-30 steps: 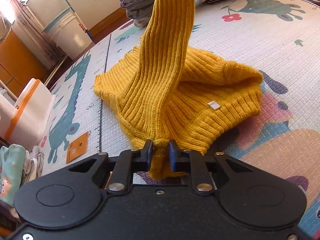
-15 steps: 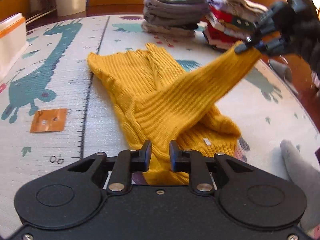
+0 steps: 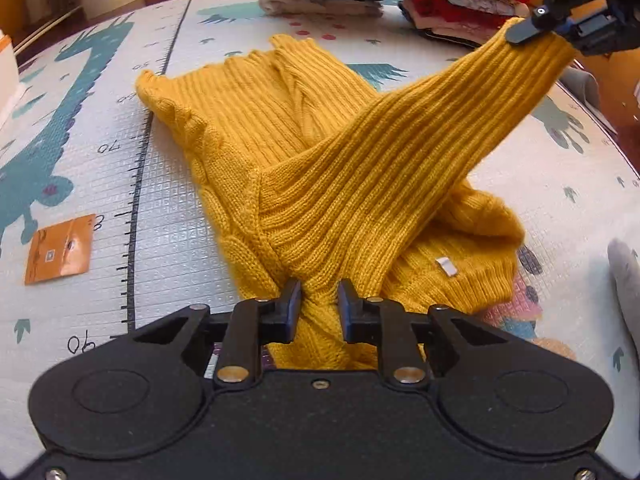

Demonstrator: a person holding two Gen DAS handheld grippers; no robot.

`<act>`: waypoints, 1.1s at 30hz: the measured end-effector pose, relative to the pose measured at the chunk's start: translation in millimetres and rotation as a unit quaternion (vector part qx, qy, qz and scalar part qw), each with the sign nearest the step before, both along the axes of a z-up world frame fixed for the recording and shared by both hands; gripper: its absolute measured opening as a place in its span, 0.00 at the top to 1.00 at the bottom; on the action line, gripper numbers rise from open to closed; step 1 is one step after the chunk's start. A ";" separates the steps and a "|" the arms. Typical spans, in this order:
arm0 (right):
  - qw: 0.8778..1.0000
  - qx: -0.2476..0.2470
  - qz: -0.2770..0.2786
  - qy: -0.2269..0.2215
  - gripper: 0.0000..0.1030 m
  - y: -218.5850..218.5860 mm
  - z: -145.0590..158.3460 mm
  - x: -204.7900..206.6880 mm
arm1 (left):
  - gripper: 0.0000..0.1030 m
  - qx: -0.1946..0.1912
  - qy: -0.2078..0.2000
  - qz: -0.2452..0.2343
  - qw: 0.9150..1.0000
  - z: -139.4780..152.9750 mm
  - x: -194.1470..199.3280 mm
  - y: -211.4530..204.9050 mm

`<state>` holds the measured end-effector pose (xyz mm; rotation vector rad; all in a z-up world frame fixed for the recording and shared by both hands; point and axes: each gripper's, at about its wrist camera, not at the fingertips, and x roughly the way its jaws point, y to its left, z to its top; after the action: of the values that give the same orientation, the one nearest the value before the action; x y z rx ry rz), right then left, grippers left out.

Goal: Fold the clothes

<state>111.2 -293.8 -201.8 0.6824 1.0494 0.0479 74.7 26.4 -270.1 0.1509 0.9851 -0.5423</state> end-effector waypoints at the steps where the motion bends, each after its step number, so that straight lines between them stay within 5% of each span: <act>1: 1.000 0.000 0.000 0.003 0.91 -1.6 -2.3 -1.3 | 0.84 -0.022 0.016 0.007 1.000 2.4 6.5 7.6; 5: 1.000 0.008 -0.002 0.009 0.91 -5.9 -6.4 -6.2 | 0.84 -0.041 -0.017 0.066 0.997 16.8 38.5 34.9; 10: 1.000 0.018 0.015 0.007 0.91 -0.5 -0.2 -9.5 | 0.84 -0.070 -0.024 0.212 0.975 11.7 93.5 70.8; 13: 0.999 0.020 0.028 0.004 0.91 4.8 4.1 -10.2 | 0.84 -0.082 -0.020 0.240 0.967 5.0 123.9 77.0; 20: 0.999 0.025 0.019 0.022 0.91 -5.3 4.1 -20.8 | 0.84 -0.119 -0.038 0.191 0.974 -3.5 162.8 56.4; 24: 0.999 0.026 0.018 0.030 0.91 -4.1 -0.9 -19.7 | 0.83 -0.052 -0.054 0.122 0.990 -15.9 165.4 26.2; 33: 0.999 0.037 0.016 0.035 0.91 -3.0 -5.7 -15.8 | 0.83 -0.056 -0.096 0.132 0.985 -4.2 190.2 25.1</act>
<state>95.4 -296.8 -207.5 0.7385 1.1297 0.0924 264.9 51.6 -274.2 -0.0277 0.7707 -0.3310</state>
